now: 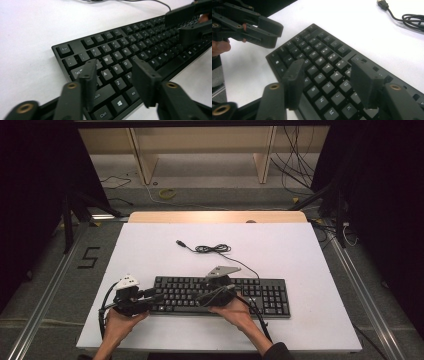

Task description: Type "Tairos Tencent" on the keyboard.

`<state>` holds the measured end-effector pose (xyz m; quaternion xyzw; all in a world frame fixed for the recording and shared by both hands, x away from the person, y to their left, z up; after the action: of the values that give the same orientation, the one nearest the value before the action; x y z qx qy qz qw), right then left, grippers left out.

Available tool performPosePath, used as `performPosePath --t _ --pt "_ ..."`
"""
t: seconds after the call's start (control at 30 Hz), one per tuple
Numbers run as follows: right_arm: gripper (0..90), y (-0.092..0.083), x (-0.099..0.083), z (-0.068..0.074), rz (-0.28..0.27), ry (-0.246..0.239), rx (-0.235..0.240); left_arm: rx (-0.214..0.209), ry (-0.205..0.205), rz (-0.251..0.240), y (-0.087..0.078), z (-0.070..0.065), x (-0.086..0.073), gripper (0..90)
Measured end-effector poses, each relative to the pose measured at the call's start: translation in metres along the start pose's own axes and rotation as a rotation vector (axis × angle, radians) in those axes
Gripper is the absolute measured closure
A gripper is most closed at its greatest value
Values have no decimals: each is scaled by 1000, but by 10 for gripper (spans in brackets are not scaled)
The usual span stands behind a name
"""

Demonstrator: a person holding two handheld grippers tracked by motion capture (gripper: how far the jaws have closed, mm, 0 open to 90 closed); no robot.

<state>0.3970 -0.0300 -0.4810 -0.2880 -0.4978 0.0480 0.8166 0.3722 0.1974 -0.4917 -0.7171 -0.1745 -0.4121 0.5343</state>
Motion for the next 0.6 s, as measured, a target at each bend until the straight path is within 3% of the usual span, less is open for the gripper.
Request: performPosePath --t 0.33,0.6 --pt "414 9 9 -2 11 -3 -4 -17 53 5 0 -3 -3 788" --pt "489 16 12 -3 22 -13 3 -19 76 19 0 -3 -4 893"
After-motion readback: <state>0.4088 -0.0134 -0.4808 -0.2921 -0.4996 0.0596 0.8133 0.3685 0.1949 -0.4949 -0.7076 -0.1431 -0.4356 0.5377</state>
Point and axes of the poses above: each handheld gripper's, and its own axes: y roughly forward along the jaws, x roughly out of its top, z roughly to its left, the point moved 5 cm from there along y, roughly forward along the jaws, and after that the axes turned 14 degrees about x, right-handed, at the moved point
